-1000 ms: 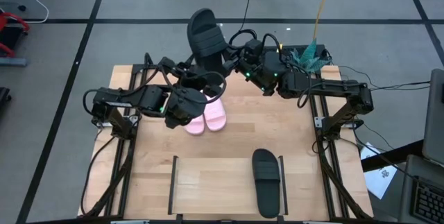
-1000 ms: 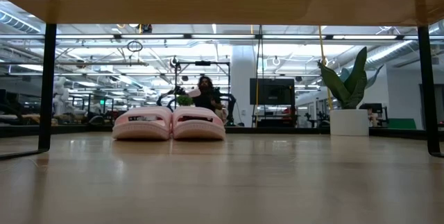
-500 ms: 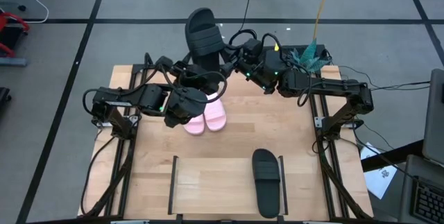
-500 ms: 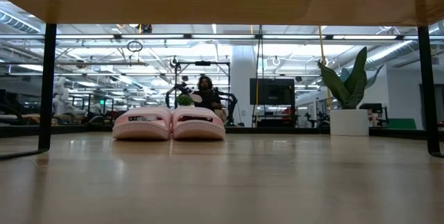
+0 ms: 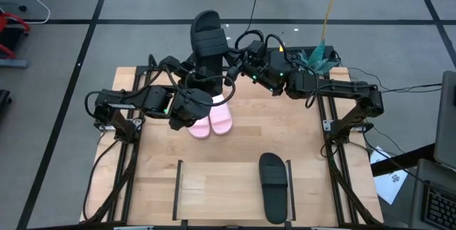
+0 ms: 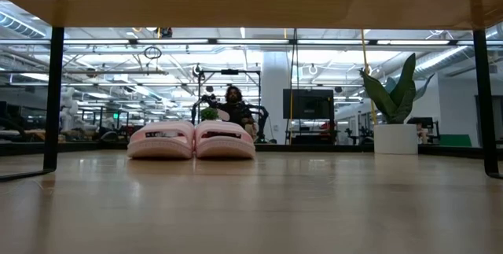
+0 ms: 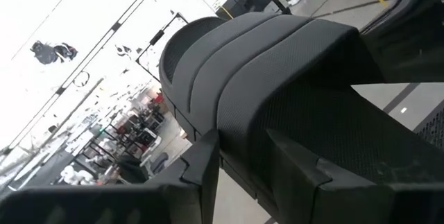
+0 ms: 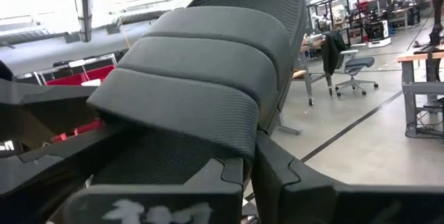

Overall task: Pick and place slides into the shelf
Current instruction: Put the black slipper on the shelf

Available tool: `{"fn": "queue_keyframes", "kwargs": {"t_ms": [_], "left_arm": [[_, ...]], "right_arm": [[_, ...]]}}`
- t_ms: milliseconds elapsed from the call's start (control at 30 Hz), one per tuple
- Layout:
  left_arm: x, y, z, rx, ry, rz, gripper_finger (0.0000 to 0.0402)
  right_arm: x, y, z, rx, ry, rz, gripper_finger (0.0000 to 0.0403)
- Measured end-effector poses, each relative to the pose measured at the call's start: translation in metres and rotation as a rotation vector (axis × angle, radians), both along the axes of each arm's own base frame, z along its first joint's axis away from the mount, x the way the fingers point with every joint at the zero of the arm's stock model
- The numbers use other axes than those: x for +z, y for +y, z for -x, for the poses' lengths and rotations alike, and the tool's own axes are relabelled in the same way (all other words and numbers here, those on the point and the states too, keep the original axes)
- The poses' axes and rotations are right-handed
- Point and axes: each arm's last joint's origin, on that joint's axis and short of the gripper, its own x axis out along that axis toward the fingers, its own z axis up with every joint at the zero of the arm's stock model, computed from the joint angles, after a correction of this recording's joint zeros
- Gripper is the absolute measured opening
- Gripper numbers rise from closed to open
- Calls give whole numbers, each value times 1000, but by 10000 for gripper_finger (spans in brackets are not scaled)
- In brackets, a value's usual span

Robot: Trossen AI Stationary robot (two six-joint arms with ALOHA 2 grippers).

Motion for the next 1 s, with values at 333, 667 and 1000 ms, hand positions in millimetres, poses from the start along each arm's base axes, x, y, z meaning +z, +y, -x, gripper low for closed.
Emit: {"fn": "queue_keyframes", "kwargs": {"t_ms": [333,667,1000], "left_arm": [[3,2,3,-9,115,-17,113],[14,19,15,-30,112,12,113],[17,30,17,-89,175,32,113]], "right_arm": [[-1,-1,0,11,12,-1,0],[-3,-2,-1,19,21,-21,0],[-7,-2,-1,2,62,-23,0]]}}
